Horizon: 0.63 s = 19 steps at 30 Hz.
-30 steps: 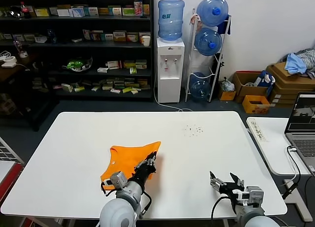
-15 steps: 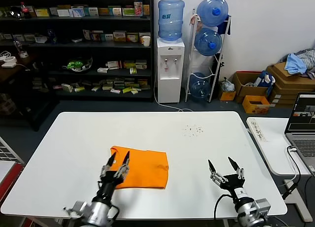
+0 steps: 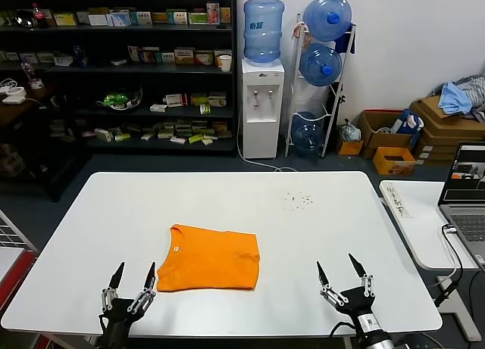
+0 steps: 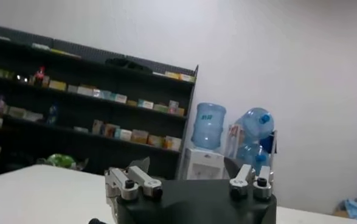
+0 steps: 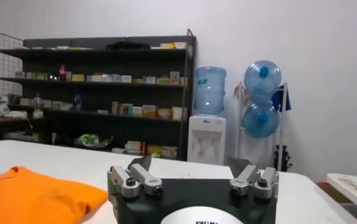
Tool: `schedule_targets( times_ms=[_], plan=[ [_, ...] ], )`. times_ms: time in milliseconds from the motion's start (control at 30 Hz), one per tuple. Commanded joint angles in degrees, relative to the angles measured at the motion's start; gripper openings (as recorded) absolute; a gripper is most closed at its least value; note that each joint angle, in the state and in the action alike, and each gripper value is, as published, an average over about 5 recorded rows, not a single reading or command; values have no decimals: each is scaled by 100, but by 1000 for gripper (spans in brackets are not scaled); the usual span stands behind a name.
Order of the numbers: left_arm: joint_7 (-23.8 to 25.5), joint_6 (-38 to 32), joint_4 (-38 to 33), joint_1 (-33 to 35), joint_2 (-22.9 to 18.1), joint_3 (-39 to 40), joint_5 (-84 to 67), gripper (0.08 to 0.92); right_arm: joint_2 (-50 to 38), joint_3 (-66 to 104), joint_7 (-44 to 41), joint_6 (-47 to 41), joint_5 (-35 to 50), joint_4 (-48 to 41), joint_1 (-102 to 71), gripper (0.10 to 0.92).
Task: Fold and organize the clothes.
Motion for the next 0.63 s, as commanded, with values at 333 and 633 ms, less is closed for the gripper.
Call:
schedule_targets(
  times_ms=[333,633],
  plan=[
    [500,-591,247,255,-153,-480,126,823,394,331,-210,480,-325,-183,-100,823],
    [501,-560,239,254,-153,-466,135,823,374,347,-198,428,-352,-164,-109,823]
  ],
)
